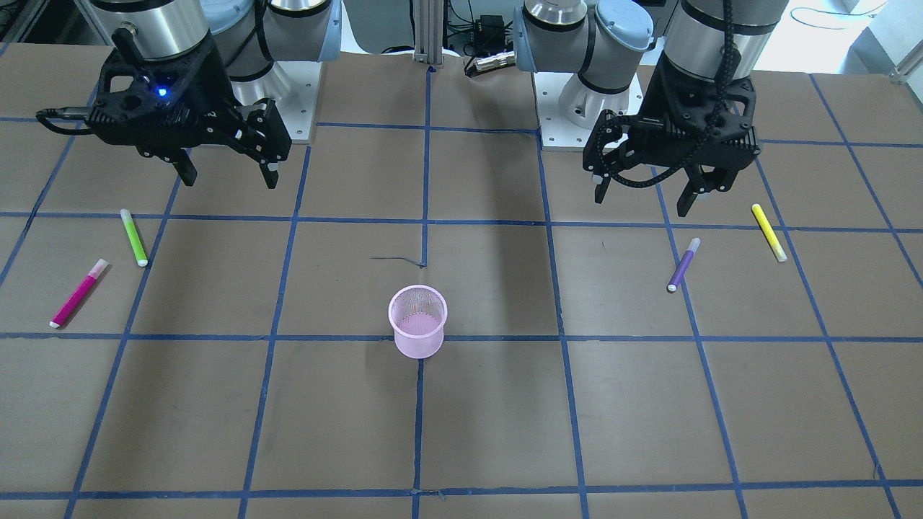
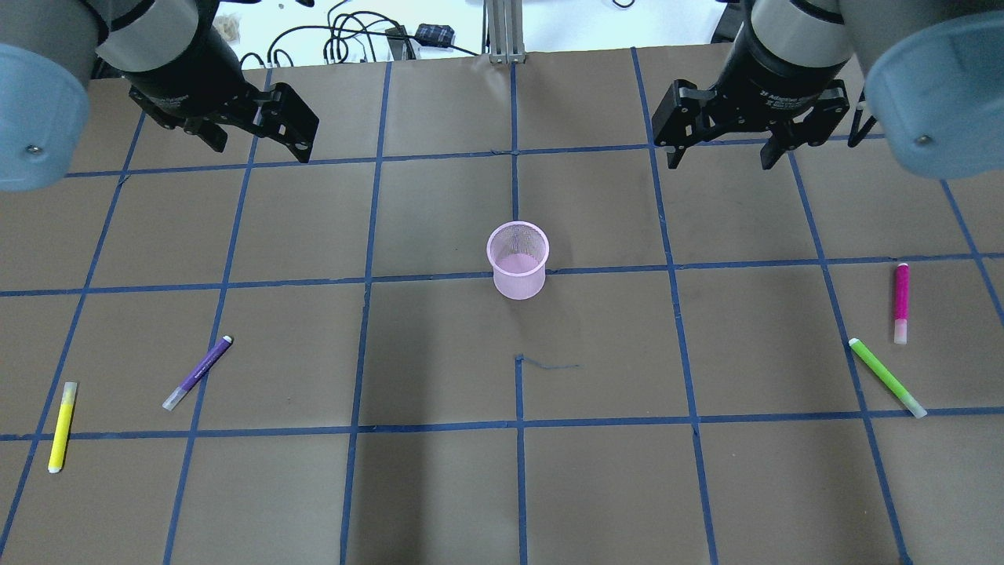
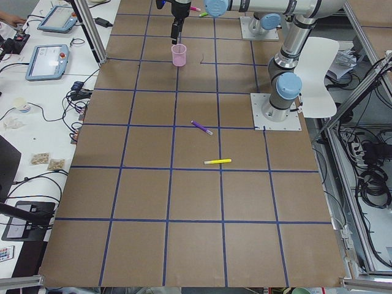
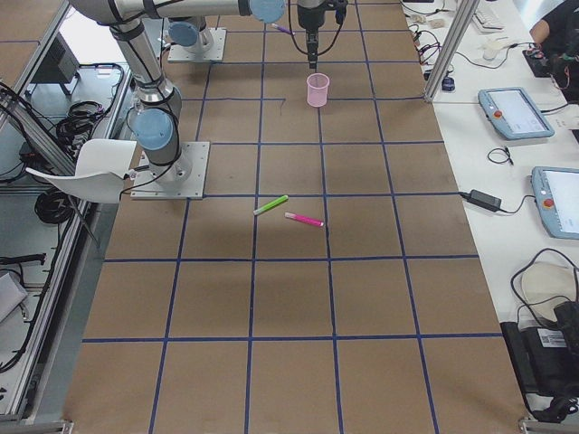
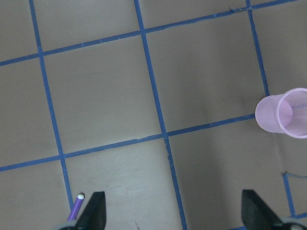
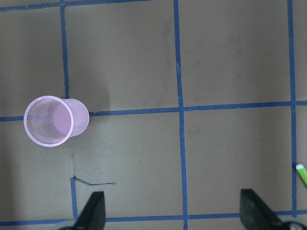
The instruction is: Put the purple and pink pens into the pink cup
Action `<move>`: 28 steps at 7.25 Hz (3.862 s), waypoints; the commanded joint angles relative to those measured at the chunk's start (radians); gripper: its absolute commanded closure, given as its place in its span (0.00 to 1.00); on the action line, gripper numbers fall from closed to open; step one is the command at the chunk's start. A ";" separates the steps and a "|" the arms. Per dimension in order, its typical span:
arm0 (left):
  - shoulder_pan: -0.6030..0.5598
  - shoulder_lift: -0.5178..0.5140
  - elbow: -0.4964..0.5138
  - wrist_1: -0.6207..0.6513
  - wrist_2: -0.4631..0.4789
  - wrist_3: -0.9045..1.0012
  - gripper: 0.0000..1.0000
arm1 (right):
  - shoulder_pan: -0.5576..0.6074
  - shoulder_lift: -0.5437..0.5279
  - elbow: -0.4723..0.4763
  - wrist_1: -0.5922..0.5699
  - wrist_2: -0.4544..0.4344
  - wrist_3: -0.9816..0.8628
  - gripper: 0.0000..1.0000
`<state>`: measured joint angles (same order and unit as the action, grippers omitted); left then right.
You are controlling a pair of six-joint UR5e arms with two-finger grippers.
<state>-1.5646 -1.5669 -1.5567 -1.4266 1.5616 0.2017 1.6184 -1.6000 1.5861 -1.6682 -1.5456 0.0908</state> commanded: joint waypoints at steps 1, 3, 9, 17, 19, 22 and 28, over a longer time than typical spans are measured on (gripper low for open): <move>0.009 0.002 0.009 -0.012 -0.008 -0.055 0.00 | -0.005 -0.003 -0.002 0.001 -0.004 -0.067 0.00; 0.011 0.002 0.011 -0.014 -0.008 -0.056 0.00 | -0.008 -0.017 0.000 0.010 -0.010 -0.062 0.00; 0.081 -0.004 -0.016 -0.163 0.044 -0.030 0.00 | -0.246 -0.038 0.003 0.030 -0.076 -0.535 0.00; 0.311 -0.266 -0.304 0.064 0.285 0.364 0.00 | -0.836 0.214 0.054 0.067 0.154 -2.546 0.00; 0.317 -0.323 -0.360 0.178 0.282 0.445 0.00 | -0.836 0.381 0.043 -0.008 0.150 -3.005 0.00; 0.317 -0.372 -0.370 0.218 0.291 0.484 0.00 | -0.772 0.454 0.046 -0.126 0.147 -3.237 0.01; 0.314 -0.418 -0.373 0.244 0.291 0.515 0.00 | -0.729 0.552 0.058 -0.139 0.024 -3.205 0.08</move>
<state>-1.2489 -1.9803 -1.9294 -1.1841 1.8482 0.7102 0.8892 -1.0548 1.6425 -1.8086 -1.5152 -3.1175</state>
